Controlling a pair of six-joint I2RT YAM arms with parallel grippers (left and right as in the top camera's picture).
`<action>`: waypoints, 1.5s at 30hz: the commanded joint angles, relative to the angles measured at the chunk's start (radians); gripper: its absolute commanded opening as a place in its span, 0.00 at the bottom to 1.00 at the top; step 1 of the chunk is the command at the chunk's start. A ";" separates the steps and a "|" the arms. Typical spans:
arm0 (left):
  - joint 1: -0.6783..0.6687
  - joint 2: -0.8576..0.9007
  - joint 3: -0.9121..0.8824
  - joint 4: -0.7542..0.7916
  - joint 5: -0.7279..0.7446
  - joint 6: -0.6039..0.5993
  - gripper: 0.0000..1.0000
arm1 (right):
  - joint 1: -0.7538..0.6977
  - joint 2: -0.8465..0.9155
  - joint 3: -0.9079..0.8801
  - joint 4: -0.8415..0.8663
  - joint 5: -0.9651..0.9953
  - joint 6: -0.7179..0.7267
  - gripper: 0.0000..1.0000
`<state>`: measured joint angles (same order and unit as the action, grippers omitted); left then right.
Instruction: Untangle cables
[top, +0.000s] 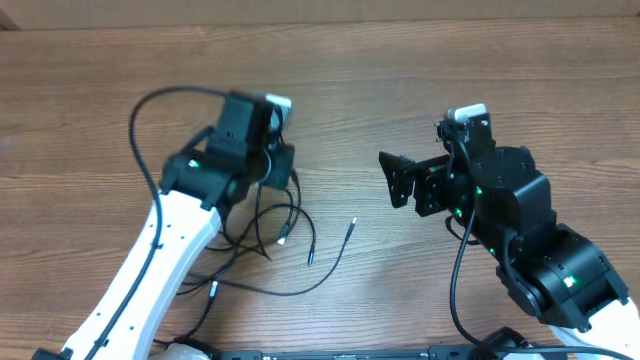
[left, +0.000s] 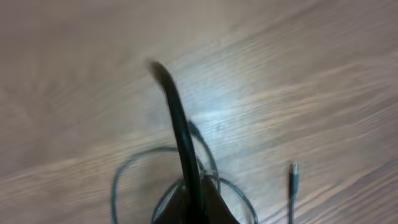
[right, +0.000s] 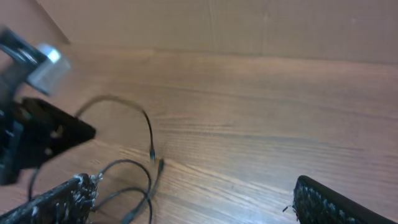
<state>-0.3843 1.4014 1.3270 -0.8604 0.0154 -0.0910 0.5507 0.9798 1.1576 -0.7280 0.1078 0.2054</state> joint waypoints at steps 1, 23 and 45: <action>0.006 -0.001 0.126 -0.035 0.015 0.072 0.04 | 0.005 -0.006 0.016 0.013 0.001 0.005 1.00; 0.071 -0.001 0.651 -0.106 0.048 0.109 0.04 | 0.005 0.230 0.015 0.108 -0.706 -0.353 1.00; 0.070 0.034 0.692 -0.176 0.064 0.114 0.04 | 0.169 0.525 0.014 0.555 -0.916 -0.353 0.98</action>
<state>-0.3183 1.4368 2.0003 -1.0470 0.0570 0.0105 0.7036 1.4780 1.1576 -0.1909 -0.8116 -0.1394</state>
